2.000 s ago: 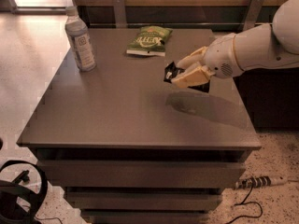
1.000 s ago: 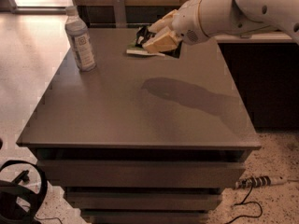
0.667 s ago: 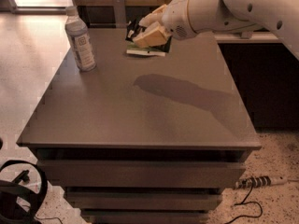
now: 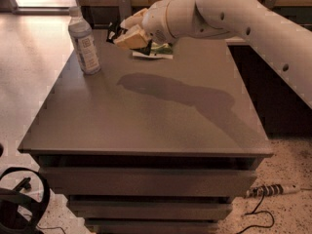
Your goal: Move rxbar chocolate near blue plastic bottle
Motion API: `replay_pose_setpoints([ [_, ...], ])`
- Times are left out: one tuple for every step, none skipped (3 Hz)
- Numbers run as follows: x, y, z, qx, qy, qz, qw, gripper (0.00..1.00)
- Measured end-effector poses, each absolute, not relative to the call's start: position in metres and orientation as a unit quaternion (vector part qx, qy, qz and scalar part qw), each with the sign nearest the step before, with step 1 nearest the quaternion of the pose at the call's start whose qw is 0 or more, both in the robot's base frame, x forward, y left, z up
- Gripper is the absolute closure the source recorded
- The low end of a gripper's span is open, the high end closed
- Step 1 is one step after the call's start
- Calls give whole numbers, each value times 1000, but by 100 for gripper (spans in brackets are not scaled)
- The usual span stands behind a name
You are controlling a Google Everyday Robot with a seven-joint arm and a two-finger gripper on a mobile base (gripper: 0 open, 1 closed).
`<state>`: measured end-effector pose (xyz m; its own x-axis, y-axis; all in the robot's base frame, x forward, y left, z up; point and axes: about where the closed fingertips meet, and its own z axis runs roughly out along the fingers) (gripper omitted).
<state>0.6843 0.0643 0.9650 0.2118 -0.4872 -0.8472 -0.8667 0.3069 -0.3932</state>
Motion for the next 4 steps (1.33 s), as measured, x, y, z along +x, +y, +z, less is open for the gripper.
replay_pose_setpoints([
  [703,89,948,-556,607,193,534,100],
  [724,105,931,-550,622,192,523,100],
  [744,103,906,-536,650,187,505,100],
  [744,105,905,-536,651,188,504,83],
])
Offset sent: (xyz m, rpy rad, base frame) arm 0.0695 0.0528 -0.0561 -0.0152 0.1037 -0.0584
